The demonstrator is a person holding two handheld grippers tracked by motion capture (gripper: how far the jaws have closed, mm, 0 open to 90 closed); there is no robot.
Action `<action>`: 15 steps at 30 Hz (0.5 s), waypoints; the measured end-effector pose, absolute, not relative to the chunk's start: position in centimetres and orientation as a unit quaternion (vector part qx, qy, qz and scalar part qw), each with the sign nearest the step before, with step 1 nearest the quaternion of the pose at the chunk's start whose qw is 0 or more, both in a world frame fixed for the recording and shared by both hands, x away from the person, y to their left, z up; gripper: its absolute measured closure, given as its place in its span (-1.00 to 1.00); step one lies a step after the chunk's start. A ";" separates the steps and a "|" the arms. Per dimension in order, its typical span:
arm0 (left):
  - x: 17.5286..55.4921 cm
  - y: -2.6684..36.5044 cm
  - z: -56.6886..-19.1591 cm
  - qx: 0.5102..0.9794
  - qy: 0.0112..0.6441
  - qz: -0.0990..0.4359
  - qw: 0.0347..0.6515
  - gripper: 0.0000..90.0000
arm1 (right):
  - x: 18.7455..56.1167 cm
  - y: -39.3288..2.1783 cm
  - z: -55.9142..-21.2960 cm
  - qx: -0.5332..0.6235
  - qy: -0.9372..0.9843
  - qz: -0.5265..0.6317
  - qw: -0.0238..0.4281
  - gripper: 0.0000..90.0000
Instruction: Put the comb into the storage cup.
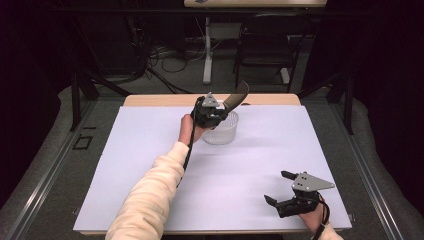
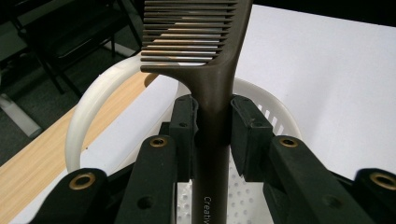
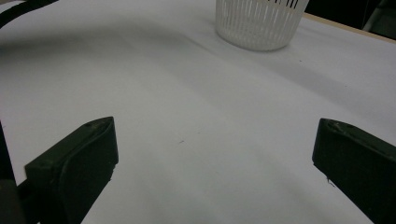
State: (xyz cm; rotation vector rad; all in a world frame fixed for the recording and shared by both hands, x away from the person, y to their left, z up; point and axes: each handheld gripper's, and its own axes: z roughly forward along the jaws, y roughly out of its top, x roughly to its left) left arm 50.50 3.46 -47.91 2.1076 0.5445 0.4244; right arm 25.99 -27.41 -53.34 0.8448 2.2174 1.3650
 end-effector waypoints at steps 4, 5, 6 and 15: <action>50.5 3.4 -48.0 0.850 0.220 0.170 0.447 0.60 | 26.0 -27.4 -53.3 0.302 0.794 0.488 0.201 -1.00; 50.5 3.4 -48.0 0.851 0.219 0.169 0.446 0.59 | 26.0 -27.4 -53.3 0.302 0.794 0.488 0.201 -1.00; 50.5 3.3 -48.0 0.852 0.218 0.168 0.445 0.59 | 26.0 -27.4 -53.3 0.301 0.794 0.488 0.201 -1.00; 50.5 3.2 -48.3 0.861 0.205 0.160 0.437 0.59 | 26.0 -27.4 -53.3 0.301 0.795 0.488 0.200 -1.00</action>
